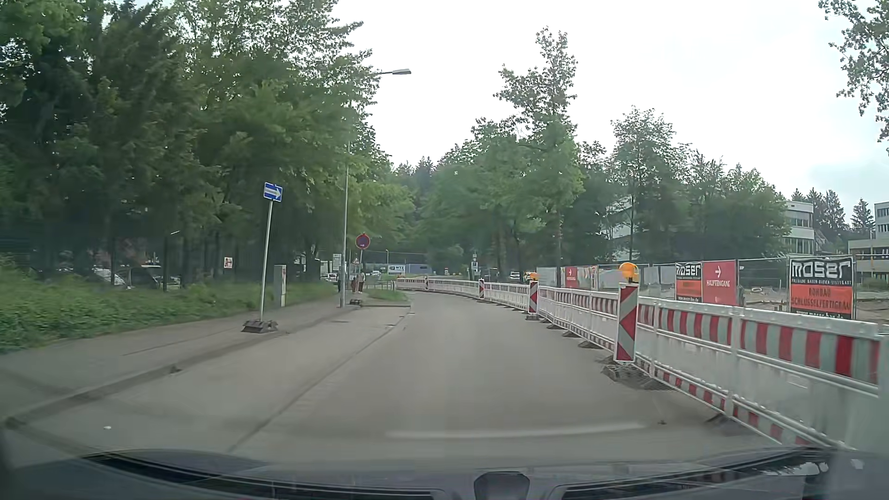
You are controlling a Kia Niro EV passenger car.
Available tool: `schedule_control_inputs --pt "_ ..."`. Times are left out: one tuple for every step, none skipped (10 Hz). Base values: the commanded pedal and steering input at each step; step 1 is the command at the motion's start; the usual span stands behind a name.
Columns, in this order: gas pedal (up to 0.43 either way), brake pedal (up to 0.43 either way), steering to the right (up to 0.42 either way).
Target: Follow the waypoints while adhering to traffic rules and regulations
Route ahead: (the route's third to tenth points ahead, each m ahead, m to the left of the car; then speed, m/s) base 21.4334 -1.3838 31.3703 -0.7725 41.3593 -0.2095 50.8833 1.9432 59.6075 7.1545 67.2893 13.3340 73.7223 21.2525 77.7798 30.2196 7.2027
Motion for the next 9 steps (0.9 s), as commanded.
schedule_control_inputs --pt "0.067 0.0 0.001" --pt "0.067 0.0 0.001" --pt "0.067 0.0 0.001" --pt "0.067 0.0 0.001" --pt "0.067 0.0 0.001" --pt "0.067 0.0 0.001" --pt "0.067 0.0 0.001" --pt "0.059 0.0 0.001" --pt "0.059 0.0 0.001"
